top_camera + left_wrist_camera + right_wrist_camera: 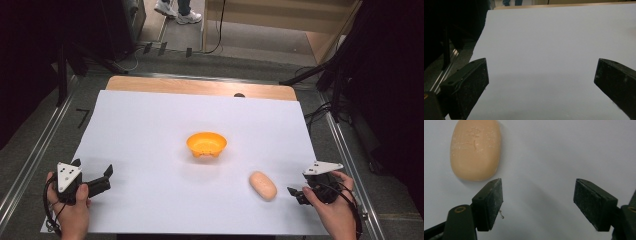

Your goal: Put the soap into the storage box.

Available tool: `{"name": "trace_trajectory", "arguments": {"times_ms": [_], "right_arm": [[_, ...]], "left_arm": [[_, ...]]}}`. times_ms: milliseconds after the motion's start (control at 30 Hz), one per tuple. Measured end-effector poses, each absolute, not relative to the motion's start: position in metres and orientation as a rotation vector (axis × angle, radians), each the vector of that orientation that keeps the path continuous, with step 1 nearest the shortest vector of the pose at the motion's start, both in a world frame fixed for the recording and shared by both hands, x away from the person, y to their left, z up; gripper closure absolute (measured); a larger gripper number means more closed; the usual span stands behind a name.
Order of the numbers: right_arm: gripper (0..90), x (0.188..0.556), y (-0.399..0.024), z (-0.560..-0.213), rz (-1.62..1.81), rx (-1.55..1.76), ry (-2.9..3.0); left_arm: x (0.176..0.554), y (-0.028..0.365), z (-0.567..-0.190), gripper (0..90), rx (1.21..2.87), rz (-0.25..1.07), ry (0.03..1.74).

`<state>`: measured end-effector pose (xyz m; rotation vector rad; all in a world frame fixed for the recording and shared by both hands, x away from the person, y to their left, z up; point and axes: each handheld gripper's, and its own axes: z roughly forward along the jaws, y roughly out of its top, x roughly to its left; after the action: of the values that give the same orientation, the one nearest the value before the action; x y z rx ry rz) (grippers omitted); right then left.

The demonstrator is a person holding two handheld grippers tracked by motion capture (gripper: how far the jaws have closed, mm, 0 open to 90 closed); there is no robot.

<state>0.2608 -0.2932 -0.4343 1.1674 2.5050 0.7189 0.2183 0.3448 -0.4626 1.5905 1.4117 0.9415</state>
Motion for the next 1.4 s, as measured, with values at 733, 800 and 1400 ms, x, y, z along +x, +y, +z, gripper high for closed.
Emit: {"name": "trace_trajectory", "arguments": {"times_ms": [733, 800, 1400], "right_arm": [[20.7, 0.279, -0.257, -0.432, 0.585, 1.237, 2.698], [20.5, 0.28, -0.252, -0.43, 0.596, 1.23, 2.702], [19.4, 0.287, -0.225, -0.429, 0.594, 1.189, 2.746]], "left_arm": [[0.218, 0.345, -0.463, 0.0, 1.593, 0.942, 1.411], [0.218, 0.345, -0.463, 0.0, 1.592, 0.942, 1.41], [0.218, 0.345, -0.463, 0.0, 1.596, 0.942, 1.41]]}}
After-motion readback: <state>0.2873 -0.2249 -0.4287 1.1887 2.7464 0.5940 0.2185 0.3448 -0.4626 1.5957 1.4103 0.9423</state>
